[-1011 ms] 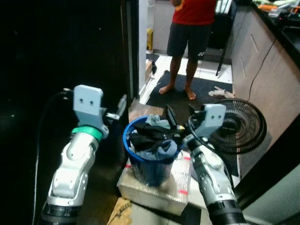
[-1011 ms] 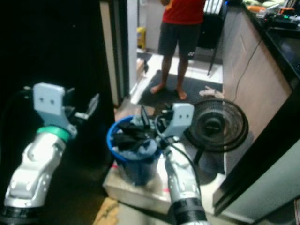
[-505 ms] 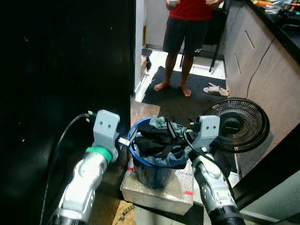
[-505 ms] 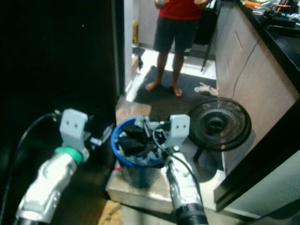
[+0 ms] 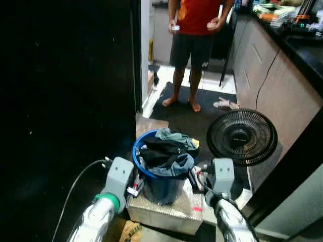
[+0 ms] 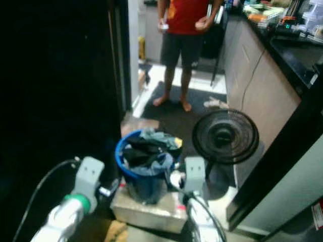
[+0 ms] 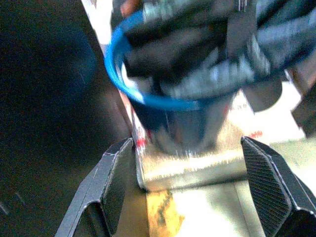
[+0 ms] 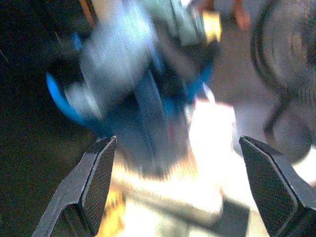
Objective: Clothes washing
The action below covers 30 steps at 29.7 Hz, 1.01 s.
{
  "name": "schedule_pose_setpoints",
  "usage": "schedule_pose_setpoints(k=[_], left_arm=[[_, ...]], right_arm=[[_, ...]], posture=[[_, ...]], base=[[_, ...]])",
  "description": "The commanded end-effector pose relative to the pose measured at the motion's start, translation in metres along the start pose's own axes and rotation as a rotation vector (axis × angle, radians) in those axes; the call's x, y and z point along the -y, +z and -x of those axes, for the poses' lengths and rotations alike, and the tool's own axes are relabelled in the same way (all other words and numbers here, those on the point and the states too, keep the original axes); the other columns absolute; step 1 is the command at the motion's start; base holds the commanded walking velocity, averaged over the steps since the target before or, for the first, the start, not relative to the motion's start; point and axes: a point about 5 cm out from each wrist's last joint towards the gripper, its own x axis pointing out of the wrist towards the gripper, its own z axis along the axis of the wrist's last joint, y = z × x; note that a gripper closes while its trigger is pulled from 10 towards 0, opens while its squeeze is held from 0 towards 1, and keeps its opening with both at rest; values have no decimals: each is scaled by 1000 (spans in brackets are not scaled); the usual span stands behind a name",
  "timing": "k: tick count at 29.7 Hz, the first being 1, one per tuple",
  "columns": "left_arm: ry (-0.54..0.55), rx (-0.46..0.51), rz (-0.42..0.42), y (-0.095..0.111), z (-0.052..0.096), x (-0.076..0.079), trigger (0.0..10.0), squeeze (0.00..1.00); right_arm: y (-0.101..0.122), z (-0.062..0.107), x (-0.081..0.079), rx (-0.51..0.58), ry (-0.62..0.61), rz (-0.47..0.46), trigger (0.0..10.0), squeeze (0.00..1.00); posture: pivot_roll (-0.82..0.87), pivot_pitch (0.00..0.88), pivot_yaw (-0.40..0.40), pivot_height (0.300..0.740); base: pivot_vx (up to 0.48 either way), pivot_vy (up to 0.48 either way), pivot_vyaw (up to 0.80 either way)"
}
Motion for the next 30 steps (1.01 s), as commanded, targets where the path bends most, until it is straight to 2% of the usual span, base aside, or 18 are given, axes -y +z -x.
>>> schedule_pose_setpoints(k=[1, 3, 5, 17, 22, 30], left_arm=[[-16, -30, -12, -9, 0, 4, 10000, 0], [-18, -56, -18, -20, -2, 8, 10000, 0], [-18, -61, -21, -22, -2, 9, 10000, 0], [21, -43, -41, -26, -3, 5, 10000, 0], [81, -4, -75, -24, -6, 0, 10000, 0], [94, -2, -79, -24, -7, 0, 10000, 0]], right_arm=[[-7, 3, 1, -26, -5, 4, 10000, 0], [-16, 5, 1, -56, -9, 11, 10000, 0], [-17, 6, 1, -61, -9, 11, 10000, 0], [-15, 2, -2, -45, 7, 15, 10000, 0], [-13, 0, -6, -31, 32, 26, 10000, 0], [-15, 0, -6, -39, 38, 39, 10000, 0]], posture=[[27, 2, 16, 740], [23, 1, 16, 740], [23, 1, 16, 740], [28, 0, 14, 740], [27, 0, 13, 740], [21, 0, 11, 740]], base=[[0, 0, 0], [0, 0, -400], [0, 0, -800], [0, 0, -767], [419, 0, 0], [480, 0, 0]])
